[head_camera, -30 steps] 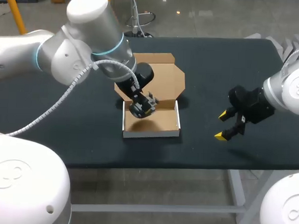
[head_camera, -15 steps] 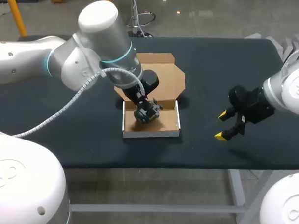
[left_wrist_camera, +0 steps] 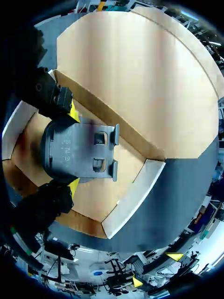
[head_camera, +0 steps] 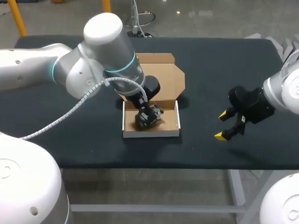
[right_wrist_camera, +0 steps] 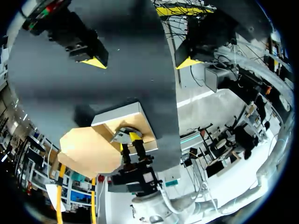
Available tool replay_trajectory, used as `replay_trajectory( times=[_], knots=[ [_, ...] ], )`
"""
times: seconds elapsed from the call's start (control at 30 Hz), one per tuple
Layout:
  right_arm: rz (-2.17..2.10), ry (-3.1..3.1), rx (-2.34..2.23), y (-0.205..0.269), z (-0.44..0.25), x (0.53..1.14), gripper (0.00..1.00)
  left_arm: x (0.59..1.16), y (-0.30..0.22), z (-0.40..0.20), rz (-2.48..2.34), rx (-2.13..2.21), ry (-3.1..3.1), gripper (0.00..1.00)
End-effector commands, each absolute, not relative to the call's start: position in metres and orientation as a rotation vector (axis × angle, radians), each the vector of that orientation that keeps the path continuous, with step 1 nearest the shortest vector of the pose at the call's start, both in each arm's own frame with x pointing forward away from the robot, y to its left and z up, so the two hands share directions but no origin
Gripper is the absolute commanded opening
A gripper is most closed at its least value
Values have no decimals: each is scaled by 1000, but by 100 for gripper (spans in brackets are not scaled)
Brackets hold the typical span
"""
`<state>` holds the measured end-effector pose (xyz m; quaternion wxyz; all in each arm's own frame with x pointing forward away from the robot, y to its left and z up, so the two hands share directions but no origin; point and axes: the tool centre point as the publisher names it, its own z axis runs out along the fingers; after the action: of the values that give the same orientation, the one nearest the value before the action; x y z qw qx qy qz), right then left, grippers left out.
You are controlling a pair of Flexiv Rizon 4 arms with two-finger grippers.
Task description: Assemble the packaging by folding the flat box into shape, placing the metal phone stand inside, and closing the box properly
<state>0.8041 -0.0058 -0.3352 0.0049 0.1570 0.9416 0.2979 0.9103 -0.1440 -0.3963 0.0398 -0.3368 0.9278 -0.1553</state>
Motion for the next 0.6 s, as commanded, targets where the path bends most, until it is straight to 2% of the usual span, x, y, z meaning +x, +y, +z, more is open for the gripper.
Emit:
replay_trajectory(
  times=[0.03,0.6],
  knots=[
    [941,2949,488,-8,-334,804,100,910,-147,-399,-459,-1037,2832,100],
    [941,2949,488,-8,-334,804,100,891,-159,-365,-353,-1221,2763,100]
  ],
)
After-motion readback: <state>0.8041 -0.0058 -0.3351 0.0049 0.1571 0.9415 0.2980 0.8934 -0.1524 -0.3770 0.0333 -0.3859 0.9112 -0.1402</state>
